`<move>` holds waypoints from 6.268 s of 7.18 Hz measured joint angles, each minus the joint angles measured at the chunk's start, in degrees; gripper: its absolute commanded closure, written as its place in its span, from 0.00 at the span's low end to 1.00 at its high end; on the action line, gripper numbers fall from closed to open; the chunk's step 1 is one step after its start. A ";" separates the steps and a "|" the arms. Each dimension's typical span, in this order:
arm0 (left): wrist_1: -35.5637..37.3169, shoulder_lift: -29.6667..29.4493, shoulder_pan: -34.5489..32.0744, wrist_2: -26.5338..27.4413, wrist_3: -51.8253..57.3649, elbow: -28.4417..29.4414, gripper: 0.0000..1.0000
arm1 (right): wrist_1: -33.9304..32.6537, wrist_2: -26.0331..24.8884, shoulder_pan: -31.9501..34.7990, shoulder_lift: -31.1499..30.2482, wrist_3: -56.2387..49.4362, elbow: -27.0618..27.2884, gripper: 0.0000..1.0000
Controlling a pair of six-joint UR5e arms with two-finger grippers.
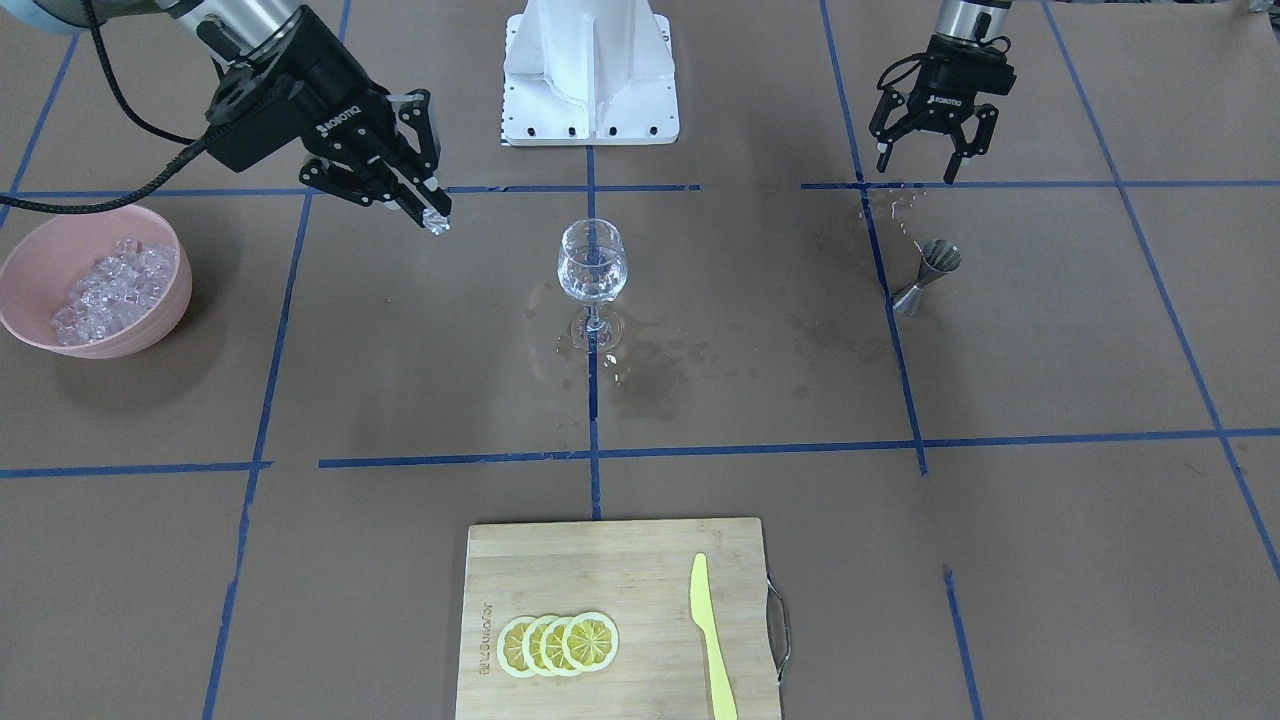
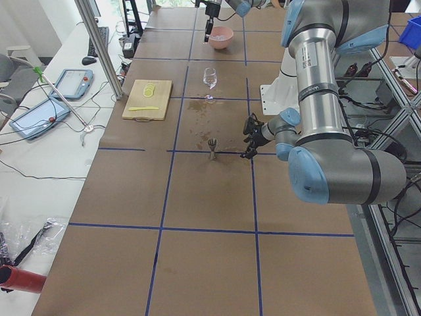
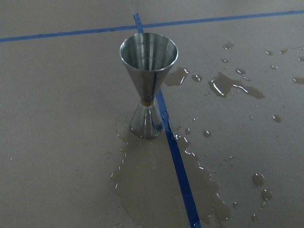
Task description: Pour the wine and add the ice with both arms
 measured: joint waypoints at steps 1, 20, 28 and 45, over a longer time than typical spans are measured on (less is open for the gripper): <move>4.56 0.31 -0.12 -2.97 -0.17 -3.30 0.00 | -1.65 -1.26 -1.59 2.41 0.54 -0.78 1.00; 32.60 -5.61 -23.46 -34.71 18.82 -24.32 0.00 | -5.14 -11.93 -11.87 12.34 1.32 -7.48 0.01; 33.57 -9.26 -52.51 -48.37 47.03 -20.08 0.00 | -31.60 -2.02 2.00 11.62 -4.80 0.82 0.00; 40.63 -24.00 -89.45 -74.59 69.26 25.16 0.00 | -34.52 19.50 45.45 -12.57 -77.39 -27.46 0.00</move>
